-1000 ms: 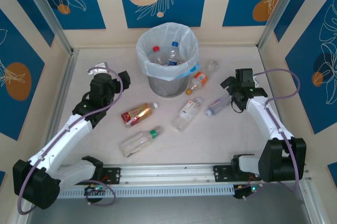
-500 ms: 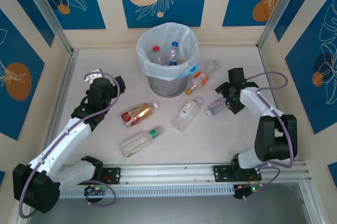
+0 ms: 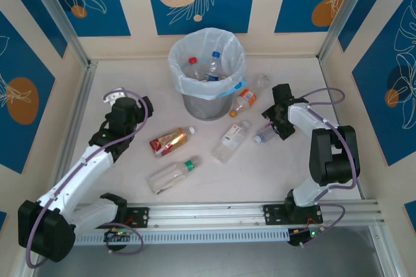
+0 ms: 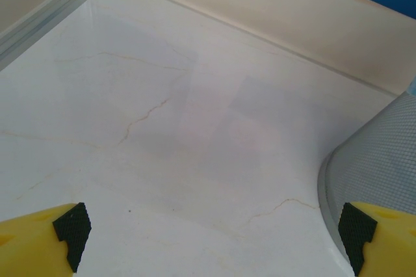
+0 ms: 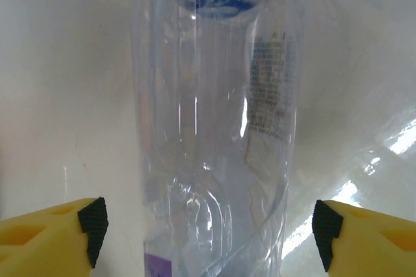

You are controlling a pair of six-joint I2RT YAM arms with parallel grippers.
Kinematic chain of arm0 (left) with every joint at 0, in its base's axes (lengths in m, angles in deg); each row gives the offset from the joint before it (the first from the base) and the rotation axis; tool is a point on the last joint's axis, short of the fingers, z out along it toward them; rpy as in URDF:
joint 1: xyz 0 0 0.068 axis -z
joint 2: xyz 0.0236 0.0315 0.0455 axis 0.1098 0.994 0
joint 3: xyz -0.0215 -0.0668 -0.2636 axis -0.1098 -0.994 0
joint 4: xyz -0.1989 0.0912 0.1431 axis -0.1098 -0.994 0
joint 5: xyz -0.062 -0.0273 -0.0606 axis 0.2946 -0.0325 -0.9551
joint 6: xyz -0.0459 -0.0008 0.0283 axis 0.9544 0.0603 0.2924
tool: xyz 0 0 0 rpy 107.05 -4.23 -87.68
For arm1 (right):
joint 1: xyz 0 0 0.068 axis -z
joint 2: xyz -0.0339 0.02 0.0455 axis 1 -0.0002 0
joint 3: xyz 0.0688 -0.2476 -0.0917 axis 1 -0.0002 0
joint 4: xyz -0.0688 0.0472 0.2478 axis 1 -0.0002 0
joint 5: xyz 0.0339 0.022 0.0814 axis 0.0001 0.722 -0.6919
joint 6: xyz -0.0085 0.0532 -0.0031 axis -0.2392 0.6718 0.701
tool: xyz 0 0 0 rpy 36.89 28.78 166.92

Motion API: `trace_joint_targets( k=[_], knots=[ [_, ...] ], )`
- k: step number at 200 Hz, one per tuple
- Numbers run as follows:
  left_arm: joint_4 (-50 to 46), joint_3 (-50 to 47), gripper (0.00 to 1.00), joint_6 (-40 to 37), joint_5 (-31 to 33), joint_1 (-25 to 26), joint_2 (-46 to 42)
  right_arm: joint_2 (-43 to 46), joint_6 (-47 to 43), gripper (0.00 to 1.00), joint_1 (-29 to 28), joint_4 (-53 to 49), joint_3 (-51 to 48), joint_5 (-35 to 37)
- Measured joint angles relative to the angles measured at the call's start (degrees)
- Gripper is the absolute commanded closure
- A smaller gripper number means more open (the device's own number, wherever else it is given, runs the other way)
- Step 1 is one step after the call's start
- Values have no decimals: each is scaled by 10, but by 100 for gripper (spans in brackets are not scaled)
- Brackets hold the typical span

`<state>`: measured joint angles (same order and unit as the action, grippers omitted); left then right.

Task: Put the plastic bottles in the bin

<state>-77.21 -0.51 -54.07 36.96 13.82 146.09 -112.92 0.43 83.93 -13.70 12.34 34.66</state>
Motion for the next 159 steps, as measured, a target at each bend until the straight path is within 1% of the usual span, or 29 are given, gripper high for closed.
trace_joint_targets(
  k=[29,49,68,134,159],
  knots=[
    [0,0,1,2,-4,-6,11,-23,6,22,0,3,6,2],
    [0,0,1,2,-8,-9,19,-42,6,29,0,6,13,2],
    [1,0,1,4,-14,-12,28,-52,6,33,0,9,16,2],
    [1,1,1,12,-35,-17,60,-57,6,39,0,35,15,-3],
    [1,2,1,12,-39,-17,61,-57,6,44,0,45,9,-3]
  ],
)
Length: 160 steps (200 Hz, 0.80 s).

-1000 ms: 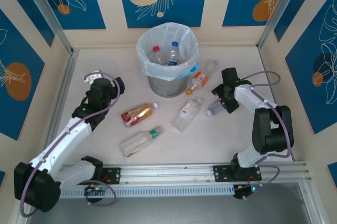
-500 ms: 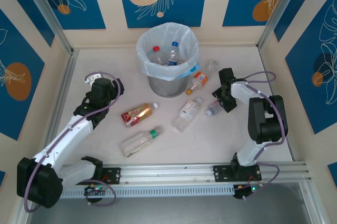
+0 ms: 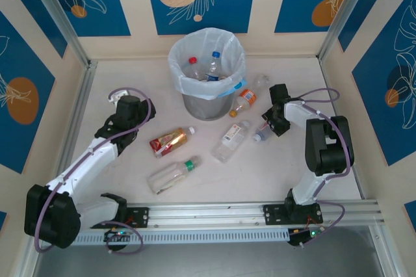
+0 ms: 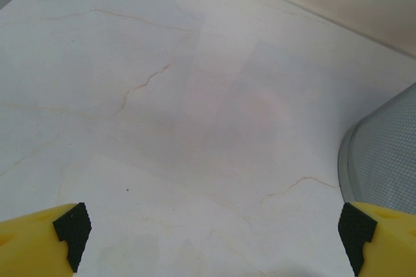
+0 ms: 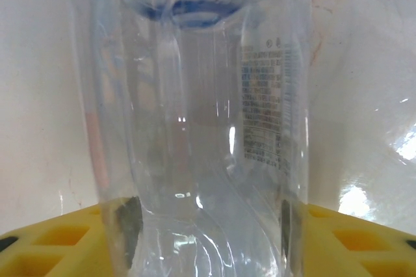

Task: Put the plastic bottles in the bin

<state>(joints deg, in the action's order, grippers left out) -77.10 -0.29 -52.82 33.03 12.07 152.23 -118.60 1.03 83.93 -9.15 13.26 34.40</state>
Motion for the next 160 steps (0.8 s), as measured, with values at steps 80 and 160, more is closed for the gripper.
trace_joint_targets(
  k=[80,160],
  knots=[
    [0,1,1,5,-2,-2,-2,28,-1,49,-3,32,-32,0],
    [0,1,1,14,-6,-4,-5,87,-11,52,-8,59,-72,0]
  ],
)
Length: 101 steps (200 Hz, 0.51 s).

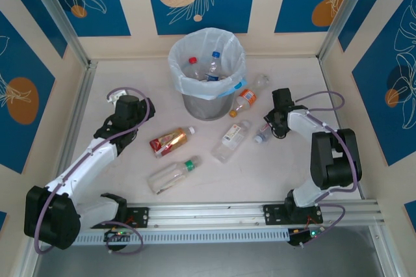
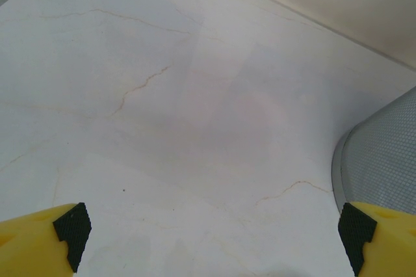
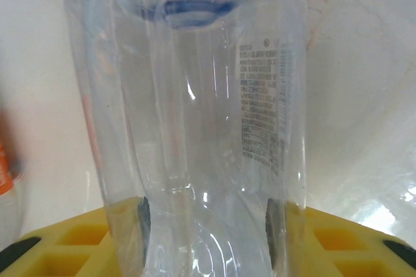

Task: Put the plastic bottles in the bin

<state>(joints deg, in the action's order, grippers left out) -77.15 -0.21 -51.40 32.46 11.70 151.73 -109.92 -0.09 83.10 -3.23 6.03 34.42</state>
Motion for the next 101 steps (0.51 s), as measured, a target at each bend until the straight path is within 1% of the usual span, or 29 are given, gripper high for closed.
trace_joint_targets(
  k=[40,71,101],
  knots=[
    [0,0,1,1,-5,-1,-3,40,-17,53,-10,11,-15,-1],
    [0,0,1,1,-9,-2,-3,77,-49,56,-14,21,-16,-17],
    [0,0,1,1,-17,-3,-3,129,-74,55,-14,49,-30,-38]
  ],
)
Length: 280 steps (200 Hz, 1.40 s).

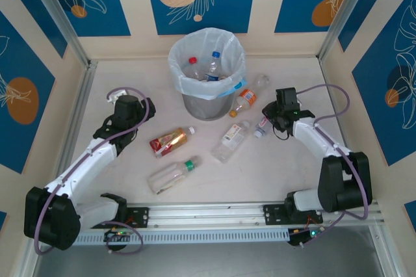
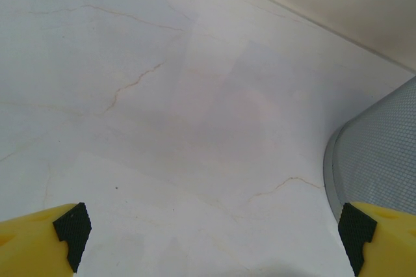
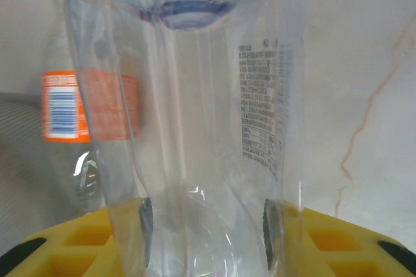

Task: Put the plastic bottles in the bin

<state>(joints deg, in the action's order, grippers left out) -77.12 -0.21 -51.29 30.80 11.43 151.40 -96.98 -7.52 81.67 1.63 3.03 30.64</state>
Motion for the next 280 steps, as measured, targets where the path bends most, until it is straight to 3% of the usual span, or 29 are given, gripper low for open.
trace_joint_targets(
  k=[62,142,220,280],
  knots=[
    [1,0,1,-1,-21,-1,5,109,-46,55,-4,85,-43,-58],
    [85,-10,1,-12,-134,-1,-14,194,-77,55,-24,189,-63,-124],
    [124,-12,1,-46,-200,-1,-33,192,-92,55,-51,247,-38,-176],
    [122,-13,1,-57,-209,-1,-33,127,-134,55,-83,244,98,-220]
  ],
)
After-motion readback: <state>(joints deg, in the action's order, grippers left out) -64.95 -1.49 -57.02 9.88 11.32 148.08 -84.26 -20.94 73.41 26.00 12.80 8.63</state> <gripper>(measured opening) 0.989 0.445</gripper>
